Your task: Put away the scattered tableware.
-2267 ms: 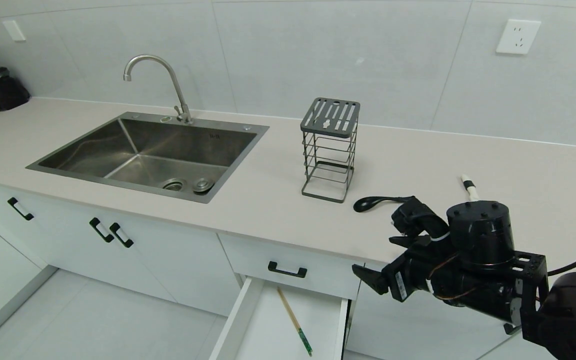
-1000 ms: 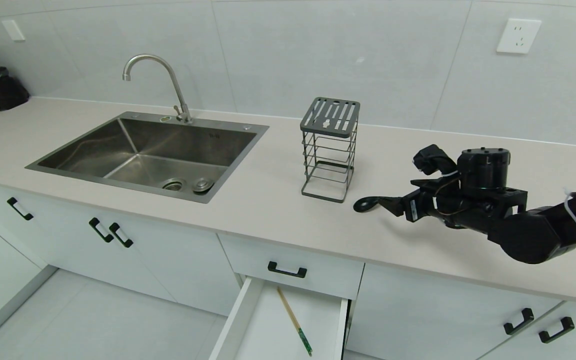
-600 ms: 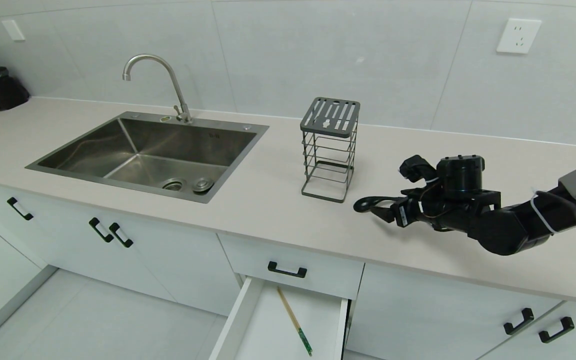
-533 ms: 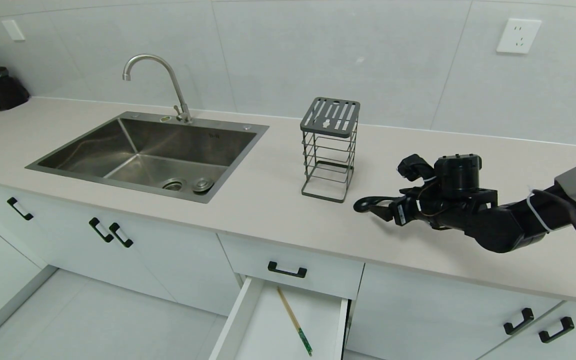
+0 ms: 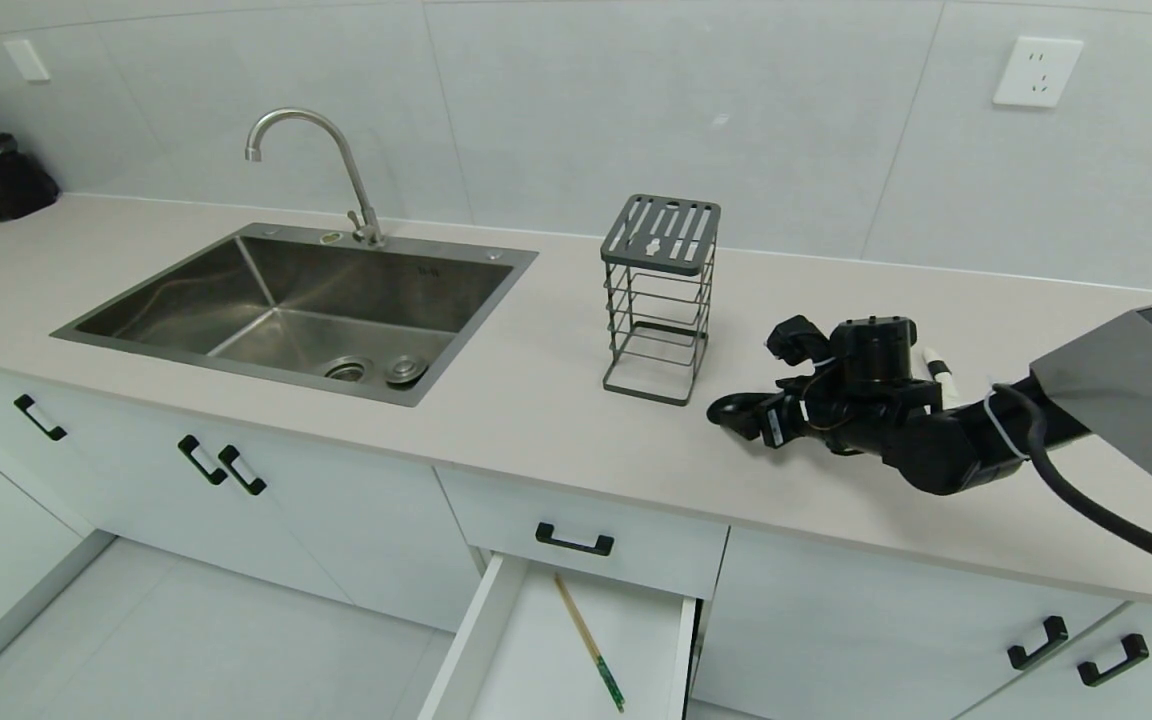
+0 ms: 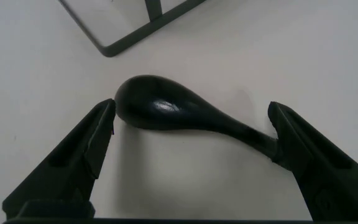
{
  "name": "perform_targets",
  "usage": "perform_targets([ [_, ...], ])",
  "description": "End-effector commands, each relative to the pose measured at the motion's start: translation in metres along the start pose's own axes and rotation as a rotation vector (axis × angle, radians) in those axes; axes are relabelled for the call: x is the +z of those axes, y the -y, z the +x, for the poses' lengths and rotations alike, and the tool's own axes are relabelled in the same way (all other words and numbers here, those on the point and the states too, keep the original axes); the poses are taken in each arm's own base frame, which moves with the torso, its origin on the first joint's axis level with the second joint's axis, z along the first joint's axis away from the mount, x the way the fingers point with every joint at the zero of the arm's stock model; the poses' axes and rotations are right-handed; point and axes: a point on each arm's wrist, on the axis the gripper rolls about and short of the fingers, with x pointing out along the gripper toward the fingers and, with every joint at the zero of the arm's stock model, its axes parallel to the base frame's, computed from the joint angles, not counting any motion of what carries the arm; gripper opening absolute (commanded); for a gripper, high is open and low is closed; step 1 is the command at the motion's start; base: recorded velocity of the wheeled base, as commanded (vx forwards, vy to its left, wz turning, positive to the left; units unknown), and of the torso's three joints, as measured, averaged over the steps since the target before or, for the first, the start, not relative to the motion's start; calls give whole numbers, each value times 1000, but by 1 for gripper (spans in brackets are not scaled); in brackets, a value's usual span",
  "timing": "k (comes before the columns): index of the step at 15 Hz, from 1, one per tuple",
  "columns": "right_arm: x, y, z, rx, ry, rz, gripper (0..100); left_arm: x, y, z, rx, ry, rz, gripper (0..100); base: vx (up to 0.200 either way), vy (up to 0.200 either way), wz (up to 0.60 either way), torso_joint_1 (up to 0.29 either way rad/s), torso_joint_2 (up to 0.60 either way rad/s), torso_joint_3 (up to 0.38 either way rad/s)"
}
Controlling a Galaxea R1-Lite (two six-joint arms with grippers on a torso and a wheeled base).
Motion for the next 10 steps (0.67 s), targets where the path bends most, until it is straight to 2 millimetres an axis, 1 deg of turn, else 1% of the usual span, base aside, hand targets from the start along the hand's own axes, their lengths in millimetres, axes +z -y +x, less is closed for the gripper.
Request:
perform_targets([
  [1,-5,-1,11,3,-1,0,100,0,0,0,1,0,0,100,0,0,0,0,0,0],
  [3,-4,-4,13,10,0,-1,100,0,0,0,1,0,0,100,0,0,0,0,0,0],
  [6,-9,-6,10,17,-19,2,100,0,0,0,1,0,0,100,0,0,0,0,0,0],
  [10,-10,-6,7,22,-25,-1,100,0,0,0,1,0,0,100,0,0,0,0,0,0],
])
